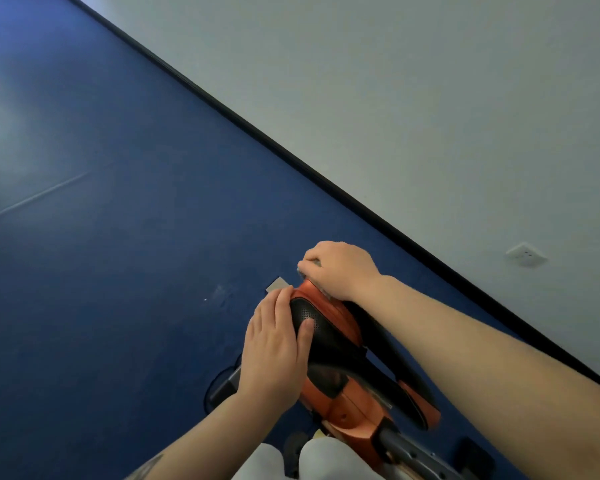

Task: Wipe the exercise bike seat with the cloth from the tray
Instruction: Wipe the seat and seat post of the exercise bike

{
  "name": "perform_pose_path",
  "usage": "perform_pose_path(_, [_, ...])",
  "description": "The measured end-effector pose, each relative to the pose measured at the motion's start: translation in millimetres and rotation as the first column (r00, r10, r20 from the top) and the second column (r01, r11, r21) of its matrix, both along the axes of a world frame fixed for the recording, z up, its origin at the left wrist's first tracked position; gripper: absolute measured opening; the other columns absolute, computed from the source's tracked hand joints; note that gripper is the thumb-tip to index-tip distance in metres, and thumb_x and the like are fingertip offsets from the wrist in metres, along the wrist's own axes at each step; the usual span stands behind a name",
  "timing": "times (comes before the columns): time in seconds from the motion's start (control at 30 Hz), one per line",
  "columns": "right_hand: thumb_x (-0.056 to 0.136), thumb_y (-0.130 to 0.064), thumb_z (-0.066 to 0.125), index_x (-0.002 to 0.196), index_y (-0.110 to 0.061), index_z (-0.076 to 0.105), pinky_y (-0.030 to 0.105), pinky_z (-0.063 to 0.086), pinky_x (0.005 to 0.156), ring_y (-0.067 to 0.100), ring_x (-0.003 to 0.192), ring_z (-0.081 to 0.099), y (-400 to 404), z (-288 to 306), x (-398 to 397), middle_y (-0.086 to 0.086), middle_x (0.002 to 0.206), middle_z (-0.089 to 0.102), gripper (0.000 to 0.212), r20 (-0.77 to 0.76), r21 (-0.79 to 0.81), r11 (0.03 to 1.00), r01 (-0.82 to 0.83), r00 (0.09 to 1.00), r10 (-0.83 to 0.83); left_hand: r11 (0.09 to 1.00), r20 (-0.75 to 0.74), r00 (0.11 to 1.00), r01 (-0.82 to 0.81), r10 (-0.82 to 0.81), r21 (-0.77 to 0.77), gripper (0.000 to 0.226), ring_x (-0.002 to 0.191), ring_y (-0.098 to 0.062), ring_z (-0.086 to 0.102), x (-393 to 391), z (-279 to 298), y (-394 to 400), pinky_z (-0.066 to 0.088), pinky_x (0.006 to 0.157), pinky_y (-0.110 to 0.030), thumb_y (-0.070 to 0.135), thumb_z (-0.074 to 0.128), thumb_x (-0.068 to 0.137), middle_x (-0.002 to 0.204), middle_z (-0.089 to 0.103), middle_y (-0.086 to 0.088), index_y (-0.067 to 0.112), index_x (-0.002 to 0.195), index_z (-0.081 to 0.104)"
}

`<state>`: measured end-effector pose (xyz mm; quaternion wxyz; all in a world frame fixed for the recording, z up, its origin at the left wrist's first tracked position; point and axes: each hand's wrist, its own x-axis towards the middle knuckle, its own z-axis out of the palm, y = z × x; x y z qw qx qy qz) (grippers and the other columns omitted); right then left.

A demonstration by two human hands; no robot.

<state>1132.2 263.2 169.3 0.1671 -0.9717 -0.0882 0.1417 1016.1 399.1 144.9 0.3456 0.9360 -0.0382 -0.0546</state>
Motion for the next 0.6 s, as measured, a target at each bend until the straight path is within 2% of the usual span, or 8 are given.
perform_pose_path(0.07, [0.088,-0.042,0.042,0.074,-0.029,0.063,0.032,0.040,0.063,0.017,0.089,0.058,5,1,-1,-0.010,0.092,0.062,0.028,-0.026,-0.055,0.996,-0.077,0.997,0.075,1.000,0.024,1.000,0.015,-0.015,0.001,0.052,0.135,-0.011,0.022,0,2,3,0.020,0.115,-0.033,0.049,0.023,0.092,0.145,0.030,0.006,0.025,0.138,0.023])
perform_pose_path(0.17, [0.087,-0.049,0.045,0.079,-0.039,0.068,0.033,0.044,0.077,0.007,0.096,0.056,-8,1,-7,-0.016,0.100,0.062,0.026,-0.068,0.153,0.984,-0.093,0.992,0.104,0.999,0.088,0.995,0.042,-0.042,-0.001,0.043,0.123,-0.010,0.034,9,6,9,0.028,0.109,-0.031,0.047,0.033,0.090,0.131,0.042,0.008,0.025,0.127,0.037])
perform_pose_path(0.27, [0.091,-0.043,0.048,0.075,-0.036,0.069,0.031,0.041,0.091,0.006,0.095,0.059,-32,-2,4,-0.017,0.090,0.067,0.027,-0.266,0.441,0.886,0.143,0.964,-0.024,0.997,0.152,0.986,0.070,-0.067,-0.014,0.028,0.111,-0.008,0.041,26,9,4,0.034,0.101,-0.030,0.036,0.045,0.090,0.116,0.047,0.010,0.025,0.116,0.046])
perform_pose_path(0.33, [0.095,-0.035,0.049,0.073,-0.031,0.065,0.030,0.040,0.091,0.009,0.089,0.057,-36,-2,10,-0.017,0.081,0.063,0.028,-0.358,0.463,0.850,0.253,0.930,-0.082,0.996,0.174,0.983,0.064,-0.053,-0.063,0.022,0.102,-0.007,0.043,32,8,-3,0.039,0.094,-0.030,0.028,0.046,0.090,0.110,0.048,0.010,0.024,0.111,0.049])
perform_pose_path(0.43, [0.093,-0.039,0.047,0.078,-0.038,0.064,0.032,0.042,0.087,0.010,0.097,0.055,-17,1,9,-0.017,0.091,0.062,0.023,-0.275,0.271,0.962,0.036,0.961,0.041,0.989,0.205,0.979,0.039,-0.009,-0.140,0.019,0.093,-0.009,0.046,32,2,-5,0.043,0.082,-0.031,0.026,0.045,0.088,0.102,0.050,0.009,0.023,0.106,0.050])
perform_pose_path(0.5, [0.090,-0.043,0.047,0.076,-0.044,0.063,0.030,0.043,0.084,0.004,0.098,0.055,-7,1,2,-0.019,0.100,0.063,0.021,-0.158,0.223,0.969,-0.108,0.977,0.145,0.988,0.223,0.975,0.046,-0.011,-0.150,0.017,0.090,-0.010,0.046,31,-1,-2,0.044,0.078,-0.031,0.027,0.043,0.087,0.099,0.050,0.009,0.022,0.102,0.050])
perform_pose_path(0.53, [0.091,-0.044,0.048,0.074,-0.047,0.062,0.028,0.043,0.084,0.003,0.098,0.055,-9,0,1,-0.019,0.100,0.063,0.022,-0.128,0.258,0.959,-0.114,0.980,0.151,0.987,0.231,0.973,0.058,-0.023,-0.147,0.018,0.090,-0.010,0.046,32,-1,-1,0.043,0.077,-0.030,0.028,0.043,0.087,0.099,0.050,0.009,0.021,0.102,0.050])
perform_pose_path(0.6, [0.091,-0.042,0.048,0.071,-0.047,0.062,0.028,0.042,0.089,0.005,0.098,0.058,-24,-5,1,-0.017,0.096,0.065,0.025,-0.169,0.406,0.913,0.041,0.985,0.031,0.987,0.233,0.971,0.080,-0.045,-0.143,0.021,0.092,-0.008,0.045,33,0,0,0.042,0.078,-0.025,0.030,0.043,0.088,0.101,0.049,0.010,0.022,0.105,0.051])
